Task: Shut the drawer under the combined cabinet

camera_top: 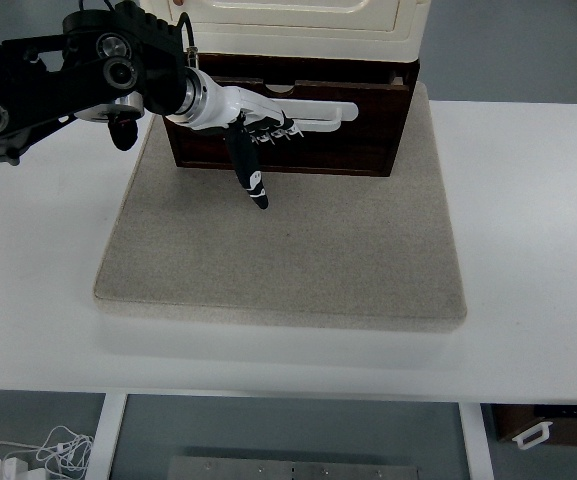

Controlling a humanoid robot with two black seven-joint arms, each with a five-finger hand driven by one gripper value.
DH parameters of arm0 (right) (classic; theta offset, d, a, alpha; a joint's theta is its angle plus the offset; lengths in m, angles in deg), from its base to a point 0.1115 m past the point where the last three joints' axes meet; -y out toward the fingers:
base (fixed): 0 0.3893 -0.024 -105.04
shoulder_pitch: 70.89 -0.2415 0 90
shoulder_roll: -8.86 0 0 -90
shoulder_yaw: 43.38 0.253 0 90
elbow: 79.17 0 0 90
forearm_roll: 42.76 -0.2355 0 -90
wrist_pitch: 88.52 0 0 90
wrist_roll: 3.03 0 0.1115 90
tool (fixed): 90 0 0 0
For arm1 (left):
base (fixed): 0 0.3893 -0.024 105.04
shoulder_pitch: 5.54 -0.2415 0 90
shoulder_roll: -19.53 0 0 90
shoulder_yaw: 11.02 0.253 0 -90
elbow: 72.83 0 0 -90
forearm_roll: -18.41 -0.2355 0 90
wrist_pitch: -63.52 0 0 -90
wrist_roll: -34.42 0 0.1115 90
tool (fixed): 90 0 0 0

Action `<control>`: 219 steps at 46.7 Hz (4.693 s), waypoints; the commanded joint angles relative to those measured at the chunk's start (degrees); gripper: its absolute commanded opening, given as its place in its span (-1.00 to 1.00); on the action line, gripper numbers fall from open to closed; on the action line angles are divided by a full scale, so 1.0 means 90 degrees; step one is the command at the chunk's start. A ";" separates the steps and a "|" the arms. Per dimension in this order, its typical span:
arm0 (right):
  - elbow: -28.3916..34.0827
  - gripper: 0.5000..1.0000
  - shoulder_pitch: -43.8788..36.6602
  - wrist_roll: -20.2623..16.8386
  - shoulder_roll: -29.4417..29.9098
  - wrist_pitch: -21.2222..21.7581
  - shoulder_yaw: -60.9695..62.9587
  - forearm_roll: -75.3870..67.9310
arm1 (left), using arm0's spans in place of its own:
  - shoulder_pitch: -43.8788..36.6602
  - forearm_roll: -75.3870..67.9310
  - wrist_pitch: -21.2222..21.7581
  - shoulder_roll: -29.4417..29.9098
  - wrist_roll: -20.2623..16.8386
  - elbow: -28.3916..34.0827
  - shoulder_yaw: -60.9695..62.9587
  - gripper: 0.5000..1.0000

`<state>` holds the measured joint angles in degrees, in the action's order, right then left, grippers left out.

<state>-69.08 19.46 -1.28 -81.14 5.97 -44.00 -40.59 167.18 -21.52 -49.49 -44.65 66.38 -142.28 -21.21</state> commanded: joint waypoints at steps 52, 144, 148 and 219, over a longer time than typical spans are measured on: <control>-0.0008 0.81 0.0000 0.0001 0.0000 -0.0001 0.0000 -0.0007 | -0.0080 0.0100 0.0038 -0.0389 -0.0299 0.0382 -0.0186 0.99; 0.0002 0.81 0.0000 0.0001 0.0000 -0.0001 0.0000 0.0003 | 0.0116 0.2541 0.2665 -0.0282 -0.3200 0.5001 -0.5567 0.99; -0.0008 0.81 0.0000 0.0001 0.0000 -0.0001 0.0000 0.0003 | 0.0047 0.2902 0.2597 -0.0272 -0.3161 0.5108 -0.5557 0.99; -0.0008 0.81 0.0000 0.0001 0.0000 0.0009 0.0049 -0.0007 | -0.2101 0.4856 0.1424 -0.1219 -0.3825 0.5909 -0.5547 1.00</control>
<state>-69.08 19.46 -1.27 -81.14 6.06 -43.56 -40.67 148.10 22.20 -36.93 -55.17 32.17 -89.32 -71.13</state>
